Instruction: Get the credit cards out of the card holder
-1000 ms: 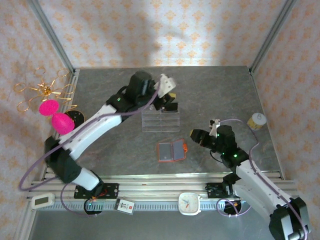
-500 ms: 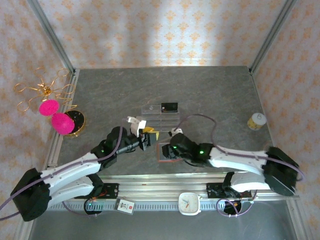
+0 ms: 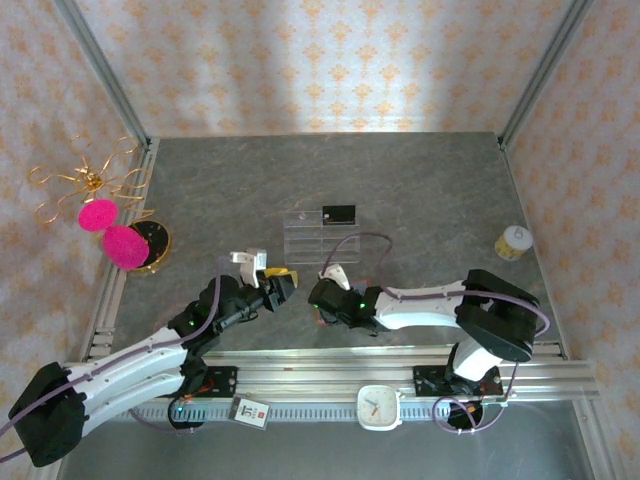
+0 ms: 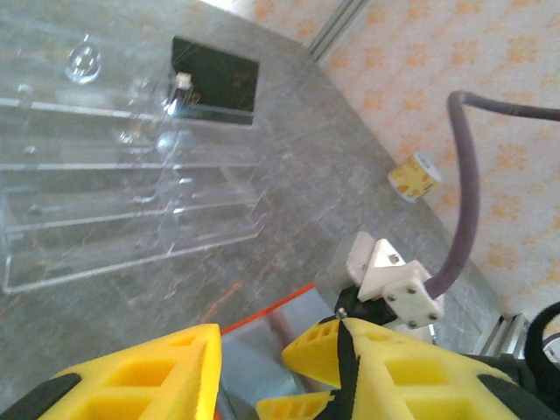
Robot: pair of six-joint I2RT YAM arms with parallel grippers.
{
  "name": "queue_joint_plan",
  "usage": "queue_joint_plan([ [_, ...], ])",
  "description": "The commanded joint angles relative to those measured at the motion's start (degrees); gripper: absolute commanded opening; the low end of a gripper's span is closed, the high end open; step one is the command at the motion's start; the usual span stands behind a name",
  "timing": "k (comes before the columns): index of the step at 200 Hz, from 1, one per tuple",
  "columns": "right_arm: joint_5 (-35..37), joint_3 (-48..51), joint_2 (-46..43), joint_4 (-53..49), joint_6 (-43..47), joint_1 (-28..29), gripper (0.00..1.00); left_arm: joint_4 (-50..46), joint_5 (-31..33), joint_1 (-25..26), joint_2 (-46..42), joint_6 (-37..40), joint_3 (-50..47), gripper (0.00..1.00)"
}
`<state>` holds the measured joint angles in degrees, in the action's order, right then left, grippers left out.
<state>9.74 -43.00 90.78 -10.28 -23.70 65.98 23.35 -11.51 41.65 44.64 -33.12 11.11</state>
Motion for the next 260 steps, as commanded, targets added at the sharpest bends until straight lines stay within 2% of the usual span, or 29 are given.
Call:
queue_joint_plan([
  [1, 3.5, -1.4, 2.2, -2.5, 0.5, 0.4, 0.44, -0.5, 0.1, 0.4, 2.9, -2.8, -0.4, 0.37],
  [12, 3.9, -1.6, 3.1, -2.9, 0.3, 0.5, 0.41, 0.0, -0.6, 0.3, 4.9, -3.2, -0.5, 0.36],
  [50, 4.1, 1.3, 0.8, 0.4, -2.5, 0.5, 0.10, 5.5, -5.5, 0.4, 11.1, -4.9, -1.3, 0.29],
  [65, 4.0, 2.7, -1.1, 3.0, -3.3, 0.4, 0.03, 6.6, -7.3, 0.5, 13.7, -4.7, -0.9, 0.26],
  [82, 3.0, 4.8, -4.1, 7.2, -4.1, 0.4, 0.01, 9.5, -9.3, 0.7, 16.7, -5.3, -0.7, 0.20],
  [134, -1.7, 9.7, -10.6, 17.1, -6.9, -0.1, 0.03, 16.7, -12.7, 3.8, 29.0, -6.2, 2.9, 0.01],
  [168, -2.5, 11.9, -11.4, 20.1, -9.6, -0.1, 0.04, 17.5, -12.4, 4.3, 35.5, -5.6, 5.2, 0.00],
  [178, -2.8, 12.5, -11.9, 20.9, -10.5, -0.1, 0.08, 16.6, -12.2, 4.3, 36.9, -5.3, 6.0, 0.00],
  [193, -1.4, 13.0, -13.4, 20.5, -11.7, -0.1, 0.28, 14.7, -11.8, 4.3, 38.6, -4.9, 7.2, 0.00],
  [206, 0.4, 13.7, -16.2, 20.0, -12.5, -0.1, 0.39, 14.1, -11.8, 4.2, 39.5, -4.6, 7.7, 0.02],
  [225, 1.9, 15.1, -21.0, 19.4, -13.3, -0.1, 0.42, 14.5, -13.1, 4.5, 40.4, -4.7, 8.5, 0.07],
  [260, 4.8, 16.7, -28.3, 14.9, -15.0, -0.5, 0.42, 10.4, -14.8, 7.6, 42.2, -3.4, 14.1, 0.08],
])
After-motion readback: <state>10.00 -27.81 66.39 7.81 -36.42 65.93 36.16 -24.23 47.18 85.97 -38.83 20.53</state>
